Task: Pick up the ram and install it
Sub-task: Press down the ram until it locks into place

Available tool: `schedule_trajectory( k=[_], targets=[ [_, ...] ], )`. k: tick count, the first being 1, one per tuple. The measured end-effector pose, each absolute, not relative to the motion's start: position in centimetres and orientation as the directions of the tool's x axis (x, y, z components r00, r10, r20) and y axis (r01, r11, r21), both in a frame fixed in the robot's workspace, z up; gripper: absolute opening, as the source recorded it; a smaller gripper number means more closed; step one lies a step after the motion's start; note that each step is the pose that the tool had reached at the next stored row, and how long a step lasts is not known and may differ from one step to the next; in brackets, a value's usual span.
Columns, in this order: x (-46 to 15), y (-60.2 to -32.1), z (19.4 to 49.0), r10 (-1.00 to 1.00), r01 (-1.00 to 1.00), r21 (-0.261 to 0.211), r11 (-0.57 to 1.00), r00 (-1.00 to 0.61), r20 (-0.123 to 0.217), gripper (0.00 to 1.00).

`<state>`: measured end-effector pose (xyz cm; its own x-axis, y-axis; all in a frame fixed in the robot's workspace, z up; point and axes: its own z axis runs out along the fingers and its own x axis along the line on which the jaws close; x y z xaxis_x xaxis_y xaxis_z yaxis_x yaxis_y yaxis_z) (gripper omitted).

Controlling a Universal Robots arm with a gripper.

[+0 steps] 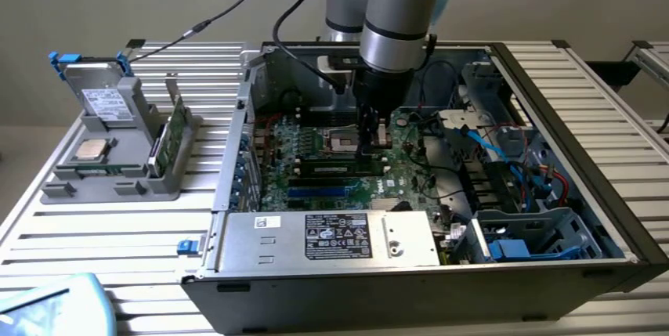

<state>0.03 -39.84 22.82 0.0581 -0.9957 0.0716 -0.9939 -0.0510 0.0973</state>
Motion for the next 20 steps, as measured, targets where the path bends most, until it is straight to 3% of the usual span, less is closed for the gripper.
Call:
schedule_trajectory(
  k=[20],
  targets=[
    [-0.8,-39.8,23.6,-0.996,-0.994,0.095,-0.051,0.058,0.073,0.10]
  ],
)
